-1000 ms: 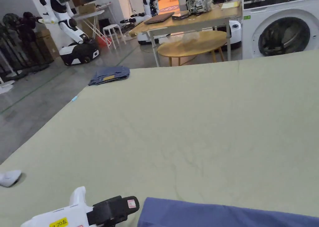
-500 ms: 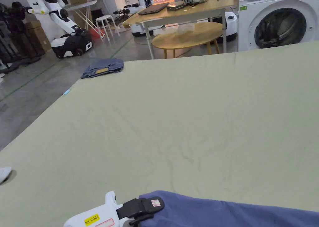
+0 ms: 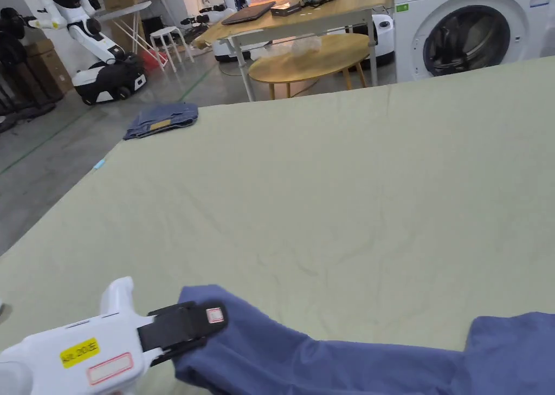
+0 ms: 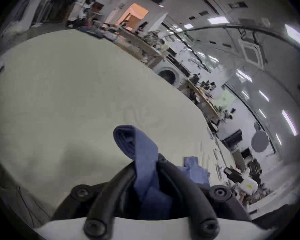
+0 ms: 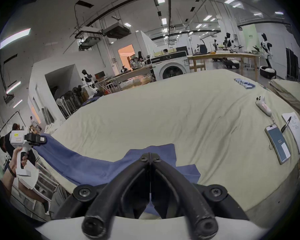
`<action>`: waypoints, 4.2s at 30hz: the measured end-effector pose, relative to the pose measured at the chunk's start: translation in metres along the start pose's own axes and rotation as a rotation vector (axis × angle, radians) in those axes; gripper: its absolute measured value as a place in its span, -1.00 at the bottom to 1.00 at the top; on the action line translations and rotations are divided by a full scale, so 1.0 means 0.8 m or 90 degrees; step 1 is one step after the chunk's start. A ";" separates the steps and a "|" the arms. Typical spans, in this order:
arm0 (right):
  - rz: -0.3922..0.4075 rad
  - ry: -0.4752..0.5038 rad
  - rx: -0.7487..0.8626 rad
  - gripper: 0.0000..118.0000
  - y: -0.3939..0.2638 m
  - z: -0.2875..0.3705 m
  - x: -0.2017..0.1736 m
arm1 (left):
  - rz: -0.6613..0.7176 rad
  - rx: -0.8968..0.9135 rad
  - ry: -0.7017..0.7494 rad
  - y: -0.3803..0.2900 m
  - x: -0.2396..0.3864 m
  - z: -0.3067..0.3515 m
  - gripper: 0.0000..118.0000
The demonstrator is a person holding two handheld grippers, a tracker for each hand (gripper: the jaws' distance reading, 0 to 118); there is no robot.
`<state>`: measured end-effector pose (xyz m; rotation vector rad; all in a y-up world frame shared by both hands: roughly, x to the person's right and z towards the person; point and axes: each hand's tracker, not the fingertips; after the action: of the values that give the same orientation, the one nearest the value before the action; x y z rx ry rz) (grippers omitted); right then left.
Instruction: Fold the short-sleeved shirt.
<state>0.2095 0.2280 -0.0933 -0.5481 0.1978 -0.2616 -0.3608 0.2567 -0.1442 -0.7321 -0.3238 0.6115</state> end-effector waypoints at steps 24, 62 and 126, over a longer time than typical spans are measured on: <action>-0.067 -0.029 -0.002 -1.00 -0.032 0.037 0.035 | 0.014 -0.176 -0.107 -0.128 0.085 -0.251 -1.00; -0.086 -0.007 -0.021 -1.00 -0.034 0.035 0.039 | 0.141 0.017 -0.109 -0.044 -0.010 -0.042 -0.96; -0.051 0.038 -0.222 -1.00 -0.055 -0.088 -0.011 | 0.160 -0.169 -0.200 -0.114 0.010 -0.206 -0.66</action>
<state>0.1751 0.1603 -0.1273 -0.8957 0.2817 -0.3247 -0.2394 0.1222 -0.1960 -0.9412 -0.6171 0.9371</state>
